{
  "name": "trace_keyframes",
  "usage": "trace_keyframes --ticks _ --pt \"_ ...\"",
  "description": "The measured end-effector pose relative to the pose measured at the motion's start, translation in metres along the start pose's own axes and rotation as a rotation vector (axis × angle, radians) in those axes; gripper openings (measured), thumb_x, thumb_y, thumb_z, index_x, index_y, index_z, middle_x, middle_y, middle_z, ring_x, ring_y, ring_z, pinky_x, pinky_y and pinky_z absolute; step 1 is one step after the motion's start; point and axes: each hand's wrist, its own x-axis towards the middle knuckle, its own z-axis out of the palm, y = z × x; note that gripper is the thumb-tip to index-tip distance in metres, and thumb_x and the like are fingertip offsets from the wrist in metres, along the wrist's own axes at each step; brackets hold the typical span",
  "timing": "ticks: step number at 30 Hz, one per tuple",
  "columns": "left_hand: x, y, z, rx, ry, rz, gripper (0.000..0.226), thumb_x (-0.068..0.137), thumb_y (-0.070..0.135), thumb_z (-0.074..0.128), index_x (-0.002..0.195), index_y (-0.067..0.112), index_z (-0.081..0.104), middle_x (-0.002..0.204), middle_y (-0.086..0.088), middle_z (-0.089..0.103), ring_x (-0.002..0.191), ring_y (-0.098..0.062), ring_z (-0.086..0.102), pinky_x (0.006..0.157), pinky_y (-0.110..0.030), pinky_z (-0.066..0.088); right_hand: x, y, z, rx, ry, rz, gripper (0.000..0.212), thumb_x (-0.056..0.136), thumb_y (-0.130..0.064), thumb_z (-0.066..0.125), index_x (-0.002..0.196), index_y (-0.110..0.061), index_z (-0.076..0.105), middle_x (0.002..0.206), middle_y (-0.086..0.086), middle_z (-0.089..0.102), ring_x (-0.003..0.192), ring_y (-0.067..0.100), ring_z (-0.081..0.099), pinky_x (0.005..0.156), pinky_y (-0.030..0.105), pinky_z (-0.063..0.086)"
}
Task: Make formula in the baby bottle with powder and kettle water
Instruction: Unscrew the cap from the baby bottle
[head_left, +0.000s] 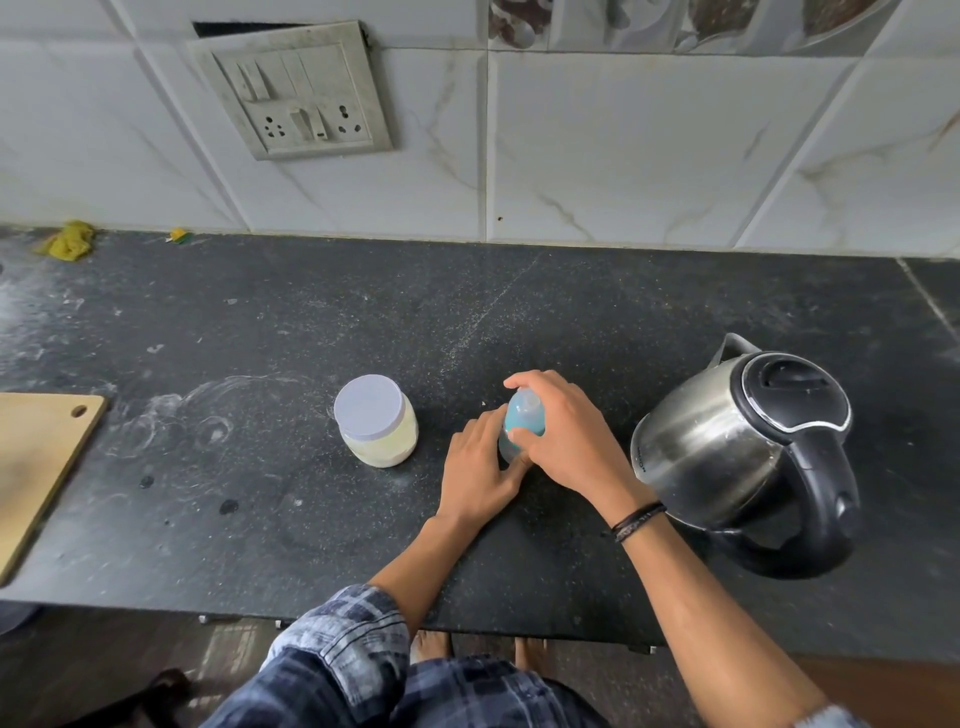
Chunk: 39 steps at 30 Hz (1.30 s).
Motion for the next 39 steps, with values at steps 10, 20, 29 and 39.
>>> trace_keyframes --ticks 10,20,29,39 --pt "-0.0003 -0.0024 0.0017 0.017 -0.01 -0.008 0.06 0.089 0.057 0.045 0.139 0.024 0.051 0.116 0.008 0.061 0.098 -0.012 0.052 0.088 -0.039 0.043 -0.0014 -0.0035 -0.0019 -0.08 0.007 0.006 0.056 0.089 -0.02 0.075 0.139 -0.032 0.05 0.132 -0.012 0.053 0.118 0.015 0.051 0.089 0.041 0.054" --pt "-0.0011 -0.0004 0.0004 0.013 0.0 -0.009 0.061 0.088 0.059 0.044 0.138 0.023 0.052 0.114 0.008 0.061 0.096 -0.011 0.051 0.087 -0.037 0.042 -0.0011 -0.0059 -0.0024 -0.091 0.017 0.008 0.055 0.089 -0.019 0.075 0.138 -0.031 0.052 0.132 -0.013 0.055 0.117 0.015 0.052 0.09 0.044 0.054" --pt "-0.0007 -0.0017 0.0014 0.015 0.0 0.003 0.058 0.09 0.057 0.046 0.136 0.023 0.052 0.112 0.007 0.06 0.094 -0.012 0.051 0.085 -0.037 0.042 -0.0001 -0.0035 -0.0015 -0.072 0.001 -0.008 0.061 0.086 -0.011 0.077 0.139 -0.03 0.052 0.134 -0.011 0.055 0.118 0.017 0.052 0.093 0.042 0.053" --pt "-0.0001 -0.0024 0.0013 0.012 0.005 0.017 0.053 0.09 0.051 0.05 0.136 0.024 0.051 0.114 0.007 0.062 0.094 -0.012 0.052 0.083 -0.036 0.042 0.0014 -0.0027 -0.0032 -0.072 -0.05 -0.024 0.061 0.087 -0.009 0.075 0.139 -0.03 0.053 0.139 -0.011 0.05 0.121 0.014 0.049 0.097 0.035 0.05"
